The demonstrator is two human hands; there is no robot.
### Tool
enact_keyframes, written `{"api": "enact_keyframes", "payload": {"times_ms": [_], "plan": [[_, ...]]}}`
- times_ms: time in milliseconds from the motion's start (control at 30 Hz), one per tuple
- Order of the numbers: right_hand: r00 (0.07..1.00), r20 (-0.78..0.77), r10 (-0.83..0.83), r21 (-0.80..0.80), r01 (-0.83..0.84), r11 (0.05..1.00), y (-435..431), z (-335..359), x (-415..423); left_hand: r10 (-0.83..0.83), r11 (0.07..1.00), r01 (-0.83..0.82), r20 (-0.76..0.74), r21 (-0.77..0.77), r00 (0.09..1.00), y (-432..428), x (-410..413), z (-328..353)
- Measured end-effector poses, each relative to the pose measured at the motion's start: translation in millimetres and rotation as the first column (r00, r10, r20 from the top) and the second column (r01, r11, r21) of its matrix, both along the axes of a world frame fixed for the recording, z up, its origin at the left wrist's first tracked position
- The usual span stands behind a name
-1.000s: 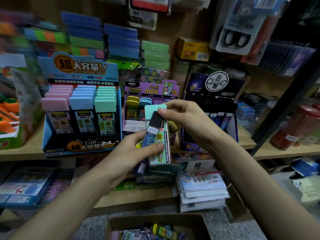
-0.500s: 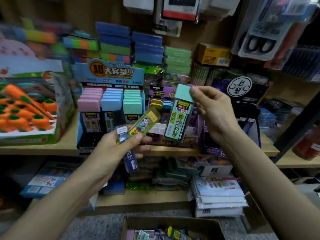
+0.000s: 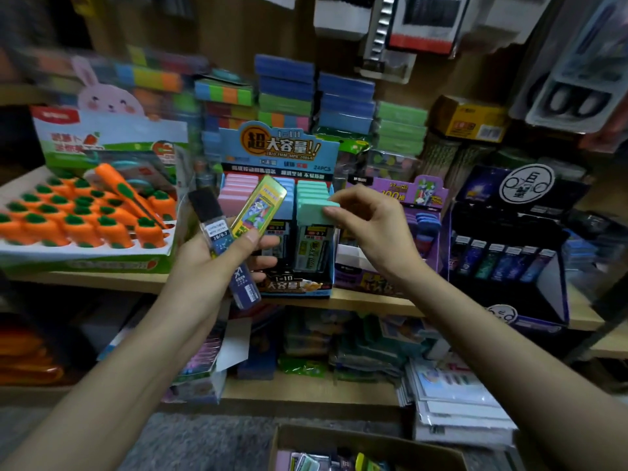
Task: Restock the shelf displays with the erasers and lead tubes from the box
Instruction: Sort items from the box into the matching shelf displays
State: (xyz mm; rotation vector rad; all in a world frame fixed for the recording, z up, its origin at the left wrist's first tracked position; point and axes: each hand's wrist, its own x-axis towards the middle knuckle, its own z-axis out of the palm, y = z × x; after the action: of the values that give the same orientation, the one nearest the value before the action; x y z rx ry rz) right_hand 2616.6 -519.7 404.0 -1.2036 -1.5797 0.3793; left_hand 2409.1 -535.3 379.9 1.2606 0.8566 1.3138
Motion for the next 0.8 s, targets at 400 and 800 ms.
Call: {"api": "enact_keyframes", "payload": {"times_ms": [400, 800], "plan": [[0.936, 0.330, -0.124, 0.024, 0.123, 0.992, 1.6, -4.3, -0.1, -0.002, 1.000, 0.002, 0.005, -0.016, 1.000, -6.6, 9.2, 1.8], [0.977, -0.196, 0.083, -0.185, -0.120, 0.975, -48.9, 8.1, 2.4, -0.336, 0.935, 0.329, -0.028, -0.130, 0.942, -20.4, 38.8, 4.4]]}}
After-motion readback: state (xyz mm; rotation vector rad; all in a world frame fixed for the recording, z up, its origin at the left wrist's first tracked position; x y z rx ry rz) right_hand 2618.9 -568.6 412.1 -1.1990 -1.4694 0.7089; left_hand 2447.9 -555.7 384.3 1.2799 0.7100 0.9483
